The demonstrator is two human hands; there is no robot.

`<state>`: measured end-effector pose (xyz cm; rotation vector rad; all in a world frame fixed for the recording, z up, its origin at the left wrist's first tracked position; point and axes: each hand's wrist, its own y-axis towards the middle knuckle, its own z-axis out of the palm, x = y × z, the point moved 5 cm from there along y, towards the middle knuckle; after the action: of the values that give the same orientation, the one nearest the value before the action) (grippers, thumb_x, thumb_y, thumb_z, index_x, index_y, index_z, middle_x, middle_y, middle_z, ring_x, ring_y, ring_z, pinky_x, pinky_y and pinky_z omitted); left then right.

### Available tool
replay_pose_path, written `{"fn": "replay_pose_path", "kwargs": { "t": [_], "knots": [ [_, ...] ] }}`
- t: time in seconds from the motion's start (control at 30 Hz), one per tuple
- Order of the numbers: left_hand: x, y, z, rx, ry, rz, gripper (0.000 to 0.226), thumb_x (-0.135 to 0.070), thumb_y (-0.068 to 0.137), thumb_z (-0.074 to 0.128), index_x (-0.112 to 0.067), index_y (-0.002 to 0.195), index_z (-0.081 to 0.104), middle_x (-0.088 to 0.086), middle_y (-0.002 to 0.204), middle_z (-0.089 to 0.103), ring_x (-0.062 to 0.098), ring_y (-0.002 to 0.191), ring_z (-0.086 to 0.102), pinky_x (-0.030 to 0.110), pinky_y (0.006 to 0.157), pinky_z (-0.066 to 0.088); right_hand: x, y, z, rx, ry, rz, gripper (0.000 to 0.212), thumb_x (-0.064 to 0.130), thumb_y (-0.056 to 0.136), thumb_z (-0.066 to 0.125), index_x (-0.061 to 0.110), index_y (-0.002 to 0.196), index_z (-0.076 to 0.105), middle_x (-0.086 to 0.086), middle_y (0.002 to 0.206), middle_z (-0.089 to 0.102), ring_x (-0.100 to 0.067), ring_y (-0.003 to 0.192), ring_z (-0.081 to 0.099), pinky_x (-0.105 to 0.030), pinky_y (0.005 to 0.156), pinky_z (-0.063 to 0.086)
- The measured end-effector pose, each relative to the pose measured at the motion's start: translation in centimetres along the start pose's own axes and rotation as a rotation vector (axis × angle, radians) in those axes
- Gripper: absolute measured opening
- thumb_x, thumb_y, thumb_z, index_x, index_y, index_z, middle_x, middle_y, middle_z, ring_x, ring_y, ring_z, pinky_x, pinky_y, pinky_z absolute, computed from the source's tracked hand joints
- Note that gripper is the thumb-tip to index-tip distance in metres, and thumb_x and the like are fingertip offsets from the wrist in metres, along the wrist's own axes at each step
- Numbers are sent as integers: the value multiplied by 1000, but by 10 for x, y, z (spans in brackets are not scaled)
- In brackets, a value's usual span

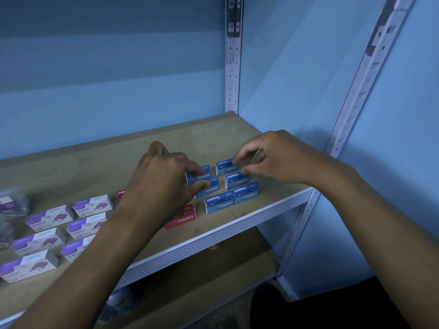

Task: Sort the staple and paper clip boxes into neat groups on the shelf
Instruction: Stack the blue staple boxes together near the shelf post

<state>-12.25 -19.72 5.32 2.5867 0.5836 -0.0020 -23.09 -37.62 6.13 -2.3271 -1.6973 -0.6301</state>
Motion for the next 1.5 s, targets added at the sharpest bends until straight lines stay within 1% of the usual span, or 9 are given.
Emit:
{"fn": "replay_pose_path", "kwargs": {
  "t": [0.13, 0.23, 0.47, 0.67, 0.83, 0.97, 1.07, 1.3, 1.5],
  "knots": [
    [-1, 3, 5, 50, 54, -2, 38, -61, 79, 63, -35, 104, 75, -14, 97, 73, 20, 94, 43, 36, 76, 43, 4, 3, 6, 31, -48, -20, 23, 22, 84, 80, 30, 105, 79, 17, 100, 72, 13, 79, 59, -3, 73, 43],
    [-2, 4, 9, 67, 75, -4, 35, -62, 79, 63, -37, 100, 75, -14, 91, 73, 20, 93, 42, 34, 74, 41, 5, 6, 10, 36, -52, -23, 21, 21, 83, 80, 30, 102, 81, 18, 96, 75, 13, 80, 62, -4, 76, 45],
    [-5, 4, 8, 26, 21, 7, 26, -52, 81, 67, -35, 98, 76, -16, 88, 73, 19, 92, 41, 34, 71, 39, 6, 7, 10, 6, -80, -30, 15, 22, 83, 80, 30, 95, 82, 22, 74, 70, 6, 79, 66, -5, 72, 46],
    [-9, 4, -1, -3, -43, 22, 25, -51, 79, 69, -34, 96, 77, -16, 88, 73, 16, 91, 39, 33, 68, 35, 11, -1, 1, 3, -49, -47, 15, 23, 85, 78, 32, 96, 81, 18, 85, 76, 5, 80, 66, -6, 70, 45],
    [-11, 2, -1, 20, -77, 30, 21, -50, 79, 70, -36, 92, 77, -17, 87, 73, 16, 91, 39, 33, 69, 37, 14, -6, 0, 15, -70, -61, 14, 23, 85, 78, 32, 95, 82, 21, 84, 74, 11, 79, 63, -3, 69, 42],
    [-14, 0, 1, 38, -95, 23, 22, -51, 79, 70, -37, 94, 77, -18, 87, 73, 15, 90, 38, 31, 68, 33, 14, -8, -1, 33, -71, -56, 14, 21, 85, 78, 31, 95, 82, 23, 78, 71, 7, 81, 65, -3, 69, 44],
    [-15, 0, 5, 63, -96, 32, 23, -52, 80, 69, -38, 96, 77, -18, 90, 73, 15, 91, 38, 31, 68, 34, 13, -8, 2, 62, -74, -47, 15, 22, 85, 78, 32, 95, 81, 21, 83, 74, 7, 81, 66, -2, 68, 44],
    [-11, 0, 13, 121, -138, 23, 22, -52, 81, 67, -39, 95, 77, -20, 89, 73, 13, 90, 37, 31, 68, 36, 13, -8, 5, 92, -61, -42, 15, 21, 85, 78, 32, 94, 81, 23, 80, 73, 8, 81, 65, -3, 69, 45],
    [-8, 0, 19, 175, -192, 11, 22, -51, 83, 63, -40, 98, 77, -20, 90, 71, 12, 92, 40, 31, 71, 38, 9, -6, 8, 111, -62, -31, 13, 24, 86, 77, 36, 90, 81, 32, 65, 63, 13, 76, 62, -3, 65, 40]
  ]
}}
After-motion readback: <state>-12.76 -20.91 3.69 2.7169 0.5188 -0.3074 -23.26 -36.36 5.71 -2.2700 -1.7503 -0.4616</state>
